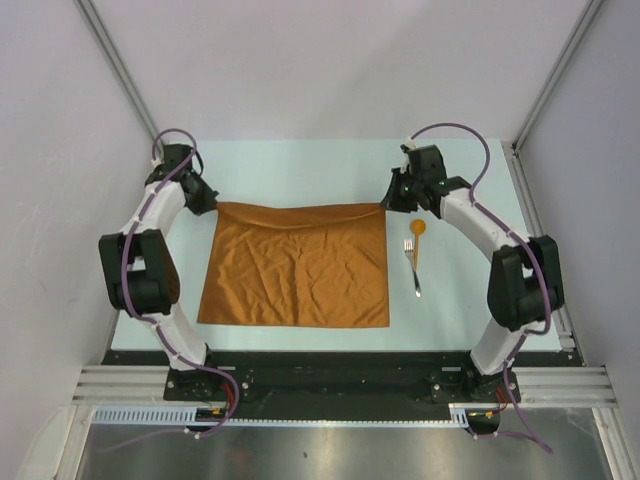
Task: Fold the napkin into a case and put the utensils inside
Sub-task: Fold and flatten the napkin at the center of the board.
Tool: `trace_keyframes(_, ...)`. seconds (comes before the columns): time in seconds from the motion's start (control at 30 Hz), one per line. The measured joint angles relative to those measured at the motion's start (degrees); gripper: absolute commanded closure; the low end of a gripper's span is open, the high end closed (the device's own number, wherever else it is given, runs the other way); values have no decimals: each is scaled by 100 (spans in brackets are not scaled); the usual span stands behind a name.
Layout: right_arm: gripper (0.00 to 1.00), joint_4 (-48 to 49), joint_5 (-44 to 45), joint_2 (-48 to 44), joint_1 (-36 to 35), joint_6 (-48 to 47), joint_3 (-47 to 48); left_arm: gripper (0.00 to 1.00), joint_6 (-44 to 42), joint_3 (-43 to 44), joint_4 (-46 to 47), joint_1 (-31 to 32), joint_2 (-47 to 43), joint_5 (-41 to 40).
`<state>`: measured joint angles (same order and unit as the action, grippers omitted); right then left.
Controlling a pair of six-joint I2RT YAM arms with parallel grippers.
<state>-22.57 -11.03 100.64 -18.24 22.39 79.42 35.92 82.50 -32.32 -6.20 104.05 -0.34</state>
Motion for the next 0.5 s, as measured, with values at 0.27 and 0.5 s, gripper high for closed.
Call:
trace_keyframes(0.27, 100, -46, -243, -1504, -428, 186, -1508, 100, -146, -1075, -730, -22, -1237, -472)
trace_keyframes(0.5, 100, -107, -367, -2306, -693, 431, -2505, 100, -33, -2347, -1250, -122, -1784, -662)
